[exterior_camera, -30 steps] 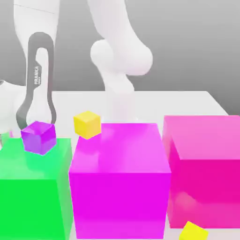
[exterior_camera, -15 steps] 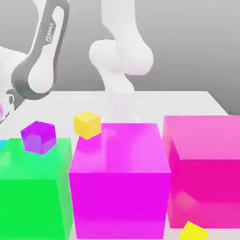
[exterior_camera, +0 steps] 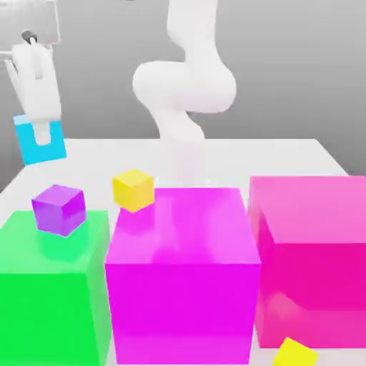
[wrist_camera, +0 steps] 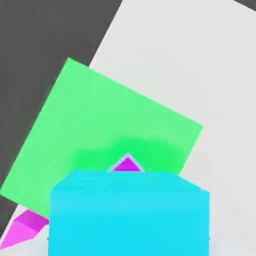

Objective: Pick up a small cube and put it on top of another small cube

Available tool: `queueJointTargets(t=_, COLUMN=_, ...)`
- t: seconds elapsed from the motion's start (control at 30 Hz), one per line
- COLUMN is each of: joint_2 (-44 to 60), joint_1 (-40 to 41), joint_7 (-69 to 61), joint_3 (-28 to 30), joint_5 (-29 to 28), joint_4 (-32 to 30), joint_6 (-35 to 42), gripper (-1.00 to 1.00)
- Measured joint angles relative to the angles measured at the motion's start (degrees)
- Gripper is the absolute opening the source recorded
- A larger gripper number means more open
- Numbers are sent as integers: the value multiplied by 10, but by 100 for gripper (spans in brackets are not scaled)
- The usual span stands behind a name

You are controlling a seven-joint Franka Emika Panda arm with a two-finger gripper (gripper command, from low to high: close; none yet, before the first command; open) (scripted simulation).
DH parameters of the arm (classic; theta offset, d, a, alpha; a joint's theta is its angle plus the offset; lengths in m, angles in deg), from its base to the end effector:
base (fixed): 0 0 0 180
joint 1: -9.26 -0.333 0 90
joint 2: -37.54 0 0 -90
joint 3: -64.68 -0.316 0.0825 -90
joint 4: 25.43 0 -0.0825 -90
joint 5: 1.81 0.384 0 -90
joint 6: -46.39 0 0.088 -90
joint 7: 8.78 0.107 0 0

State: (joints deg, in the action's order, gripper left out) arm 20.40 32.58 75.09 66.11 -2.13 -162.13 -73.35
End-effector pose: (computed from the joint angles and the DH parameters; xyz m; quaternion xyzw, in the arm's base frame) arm 0.4073 -0.1884 0.4348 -0.5850 0.8111 -0.0007 0.0018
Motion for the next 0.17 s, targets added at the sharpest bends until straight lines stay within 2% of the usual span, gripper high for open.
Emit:
queueJointTargets(t=0.03, joint_2=8, joint_1=0, joint_7=0, joint_3=0, joint_5=1, joint_4=-15, joint_6=-23, gripper=-100)
queueJointTargets(t=0.07, joint_2=13, joint_1=0, joint_7=0, joint_3=0, joint_5=1, joint_4=-25, joint_6=-37, gripper=100)
queueJointTargets(t=0.17, joint_2=13, joint_1=0, joint_7=0, joint_3=0, joint_5=2, joint_4=-25, joint_6=-37, gripper=100)
